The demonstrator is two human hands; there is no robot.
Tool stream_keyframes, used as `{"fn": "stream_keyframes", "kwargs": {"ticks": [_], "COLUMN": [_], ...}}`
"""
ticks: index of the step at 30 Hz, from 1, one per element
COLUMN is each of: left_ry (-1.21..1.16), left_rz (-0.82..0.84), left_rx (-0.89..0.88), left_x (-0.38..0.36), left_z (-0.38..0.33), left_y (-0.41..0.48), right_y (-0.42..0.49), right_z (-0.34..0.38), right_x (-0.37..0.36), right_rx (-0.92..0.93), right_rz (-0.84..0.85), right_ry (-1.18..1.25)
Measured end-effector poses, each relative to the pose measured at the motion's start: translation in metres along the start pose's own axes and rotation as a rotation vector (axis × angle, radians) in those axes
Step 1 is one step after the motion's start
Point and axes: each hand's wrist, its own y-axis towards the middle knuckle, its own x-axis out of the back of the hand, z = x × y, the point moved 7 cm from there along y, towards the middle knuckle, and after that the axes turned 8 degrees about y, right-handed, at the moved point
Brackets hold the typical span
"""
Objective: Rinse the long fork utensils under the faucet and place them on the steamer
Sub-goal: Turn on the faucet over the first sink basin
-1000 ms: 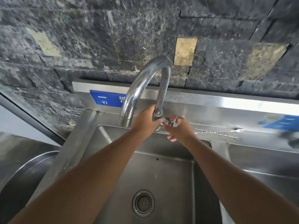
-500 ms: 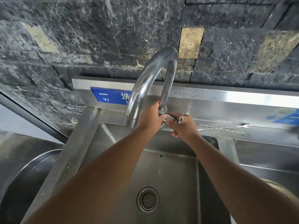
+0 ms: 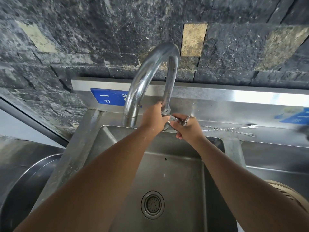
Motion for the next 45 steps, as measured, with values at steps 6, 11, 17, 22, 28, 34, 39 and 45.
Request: {"fn": "stream_keyframes", "kwargs": {"ticks": [6, 11, 17, 22, 28, 34, 39, 45], "left_ry": [-0.018, -0.012, -0.034, -0.035, -0.036, -0.032, -0.039, -0.027], "left_rz": [0.010, 0.021, 0.035, 0.033, 0.037, 0.041, 0.043, 0.030], "left_rx": [0.016, 0.020, 0.029, 0.027, 0.032, 0.043, 0.042, 0.040], "left_x": [-0.001, 0.000, -0.002, -0.002, -0.001, -0.002, -0.001, 0.000], "left_z": [0.000, -0.002, -0.001, -0.001, -0.001, -0.001, -0.002, -0.003], "left_y": [-0.001, -0.001, -0.001, -0.002, -0.002, -0.002, -0.003, -0.004], "right_y": [0.002, 0.002, 0.002, 0.002, 0.003, 0.003, 0.002, 0.003], "right_z": [-0.006, -0.006, -0.006, -0.007, -0.010, -0.011, -0.011, -0.012], "right_x": [0.000, 0.000, -0.001, -0.001, -0.001, 0.000, 0.000, -0.001], "right_rx": [-0.022, -0.004, 0.001, 0.001, -0.009, -0.018, -0.020, -0.019], "right_rz": [0.002, 0.009, 0.022, 0.024, 0.022, 0.015, 0.018, 0.014], "right_ry": [0.011, 0.023, 0.024, 0.038, 0.056, 0.051, 0.062, 0.080]}}
